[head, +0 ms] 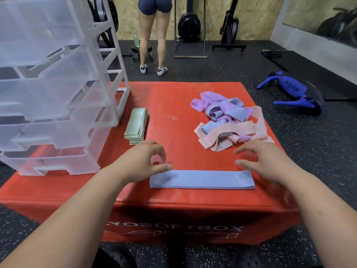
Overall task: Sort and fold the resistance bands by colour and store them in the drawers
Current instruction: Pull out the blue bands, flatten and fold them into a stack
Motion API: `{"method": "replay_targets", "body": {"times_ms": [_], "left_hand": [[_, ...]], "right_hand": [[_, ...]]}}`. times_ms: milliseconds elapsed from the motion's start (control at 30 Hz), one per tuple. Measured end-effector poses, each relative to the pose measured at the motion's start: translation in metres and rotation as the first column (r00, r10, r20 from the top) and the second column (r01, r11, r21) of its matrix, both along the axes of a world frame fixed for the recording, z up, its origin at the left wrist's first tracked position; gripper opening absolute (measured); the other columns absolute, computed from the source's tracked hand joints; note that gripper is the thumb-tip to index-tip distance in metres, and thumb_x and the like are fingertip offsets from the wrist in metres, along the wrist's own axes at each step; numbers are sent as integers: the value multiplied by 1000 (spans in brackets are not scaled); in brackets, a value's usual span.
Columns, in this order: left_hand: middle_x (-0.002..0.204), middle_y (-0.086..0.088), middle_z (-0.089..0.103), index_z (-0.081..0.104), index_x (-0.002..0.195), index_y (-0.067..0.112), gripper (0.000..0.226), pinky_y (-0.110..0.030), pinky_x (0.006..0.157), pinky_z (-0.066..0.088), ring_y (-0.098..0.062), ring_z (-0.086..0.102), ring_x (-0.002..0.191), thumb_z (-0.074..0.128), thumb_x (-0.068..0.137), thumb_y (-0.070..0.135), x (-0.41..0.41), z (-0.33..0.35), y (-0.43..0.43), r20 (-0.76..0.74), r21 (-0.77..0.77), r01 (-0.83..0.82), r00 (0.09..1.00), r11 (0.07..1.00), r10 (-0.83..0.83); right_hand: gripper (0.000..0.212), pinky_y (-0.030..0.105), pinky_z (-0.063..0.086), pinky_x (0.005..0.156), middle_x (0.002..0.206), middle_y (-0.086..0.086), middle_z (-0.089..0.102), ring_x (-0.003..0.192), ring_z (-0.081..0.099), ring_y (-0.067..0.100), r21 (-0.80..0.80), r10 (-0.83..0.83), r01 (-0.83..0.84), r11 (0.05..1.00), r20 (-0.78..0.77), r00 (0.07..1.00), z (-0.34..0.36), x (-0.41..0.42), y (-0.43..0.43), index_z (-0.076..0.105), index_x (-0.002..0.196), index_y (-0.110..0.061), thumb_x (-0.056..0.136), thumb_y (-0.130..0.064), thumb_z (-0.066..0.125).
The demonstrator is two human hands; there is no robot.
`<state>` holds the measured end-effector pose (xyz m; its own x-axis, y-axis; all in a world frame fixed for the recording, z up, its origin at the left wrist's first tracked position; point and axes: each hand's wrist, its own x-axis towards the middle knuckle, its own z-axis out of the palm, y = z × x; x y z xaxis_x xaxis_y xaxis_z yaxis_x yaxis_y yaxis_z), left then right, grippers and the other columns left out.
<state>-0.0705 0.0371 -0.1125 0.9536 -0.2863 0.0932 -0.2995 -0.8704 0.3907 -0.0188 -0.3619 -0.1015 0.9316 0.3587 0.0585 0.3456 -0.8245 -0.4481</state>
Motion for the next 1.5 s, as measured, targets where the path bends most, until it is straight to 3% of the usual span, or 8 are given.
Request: {"method": "replay_targets", "body": {"times_ms": [133,267,500,700,833,1067,1267,1500], "left_hand": [[102,15,61,69,102,34,27,-40,91,53,-10,58,100,72,91,58,23,-3,-18,65,-16,-19,998,1000,20],[104,11,63,70,106,31,26,-42,91,54,-15,61,100,74,91,51,45,-8,-37,67,-27,15,998,1000,-14],[108,9,63,68,108,34,24,-42,95,52,-17,61,106,68,92,52,72,-11,-53,47,-44,46,998,998,-44],[110,10,61,70,112,30,19,-38,96,49,-17,59,108,72,96,40,85,-9,-64,136,-163,31,991,986,-9],[106,11,61,70,113,29,16,-37,90,51,-10,58,100,72,97,33,89,-4,-71,194,-287,39,981,957,18],[108,14,62,69,115,32,18,-35,89,52,-4,60,99,71,97,33,88,-4,-78,168,-294,21,985,956,30],[109,15,63,69,116,31,18,-31,90,51,-5,61,99,70,98,31,87,-1,-83,190,-327,8,980,945,57],[112,16,65,69,121,30,23,-23,86,49,-4,61,100,69,99,33,87,-4,-91,183,-351,19,982,936,49]], "right_hand": [[24,34,49,84,110,-12,68,95,63,12,17,-84,82,996,170,982,-3,31,25,74,112,-35,89,-32,78],[31,46,53,91,123,-10,67,115,58,26,-114,-95,123,986,222,970,-8,58,44,72,120,-32,89,-32,75],[22,46,53,81,106,-7,68,102,56,28,-183,-133,201,962,328,935,-23,91,53,79,103,-30,81,-34,81],[21,48,50,76,98,5,67,96,54,33,-106,-161,231,967,450,878,0,107,57,72,102,-22,102,-30,53],[25,47,47,73,93,6,66,89,52,35,18,-236,284,959,609,758,35,105,46,70,112,-21,105,-31,49],[18,43,48,69,96,18,70,87,63,42,-159,-387,465,871,363,848,19,98,26,72,110,-24,97,-34,65],[12,44,47,74,98,5,69,90,62,35,277,-474,385,880,517,713,44,89,24,60,108,-25,100,-34,60],[26,39,57,83,89,-19,64,98,64,9,283,-119,59,957,200,973,29,79,43,67,99,-26,81,-13,82]]}}
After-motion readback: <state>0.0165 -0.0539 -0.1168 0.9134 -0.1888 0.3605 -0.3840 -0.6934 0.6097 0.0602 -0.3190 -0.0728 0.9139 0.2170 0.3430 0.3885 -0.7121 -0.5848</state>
